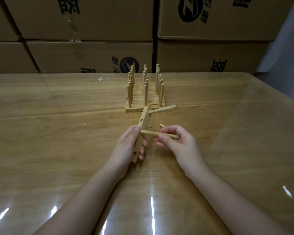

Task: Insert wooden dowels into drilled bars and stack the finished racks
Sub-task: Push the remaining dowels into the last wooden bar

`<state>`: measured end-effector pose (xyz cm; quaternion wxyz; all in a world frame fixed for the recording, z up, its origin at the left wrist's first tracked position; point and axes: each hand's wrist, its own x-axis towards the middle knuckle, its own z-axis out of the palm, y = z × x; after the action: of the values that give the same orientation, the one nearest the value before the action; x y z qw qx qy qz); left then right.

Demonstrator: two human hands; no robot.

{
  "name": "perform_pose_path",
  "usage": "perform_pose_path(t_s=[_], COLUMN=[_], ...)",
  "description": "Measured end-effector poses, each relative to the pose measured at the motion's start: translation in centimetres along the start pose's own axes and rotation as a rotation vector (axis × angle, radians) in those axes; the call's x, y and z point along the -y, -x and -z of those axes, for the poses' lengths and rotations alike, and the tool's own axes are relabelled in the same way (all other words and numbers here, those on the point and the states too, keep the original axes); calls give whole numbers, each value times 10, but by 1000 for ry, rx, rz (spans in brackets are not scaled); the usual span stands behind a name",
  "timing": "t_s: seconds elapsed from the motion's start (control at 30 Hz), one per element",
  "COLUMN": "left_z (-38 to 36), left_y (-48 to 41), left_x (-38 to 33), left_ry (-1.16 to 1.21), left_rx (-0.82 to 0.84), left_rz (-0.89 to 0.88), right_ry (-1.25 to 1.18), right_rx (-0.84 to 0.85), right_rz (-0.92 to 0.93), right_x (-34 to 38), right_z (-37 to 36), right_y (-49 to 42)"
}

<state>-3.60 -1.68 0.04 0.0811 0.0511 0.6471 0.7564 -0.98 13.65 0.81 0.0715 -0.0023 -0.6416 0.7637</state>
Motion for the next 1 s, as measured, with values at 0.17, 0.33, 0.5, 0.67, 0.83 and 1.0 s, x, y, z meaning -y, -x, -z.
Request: perform_pose_path(t_s=[0.17,0.33,0.5,0.67,0.83,1.0], left_z=[-1,-5,-5,-1,1,-1], left_y=[0,3,6,4,4,3], left_x=[1,-1,-2,4,8,9], left_ry=[-60,-117,-166,-309,-431,-420], left_rx=[-12,-4,88,120,119,92], left_rz=[-22,-33,-57,-104,-158,-167], right_ry=[570,969,1156,1220,1273,1256], right_rx=[2,23,38,22,10,18], right_rz=[142,384,519,573,592,594], right_x=[-5,-1,4,6,9,10], right_z=[5,6,7,5,5,6], right_y=[3,6,7,8,8,9])
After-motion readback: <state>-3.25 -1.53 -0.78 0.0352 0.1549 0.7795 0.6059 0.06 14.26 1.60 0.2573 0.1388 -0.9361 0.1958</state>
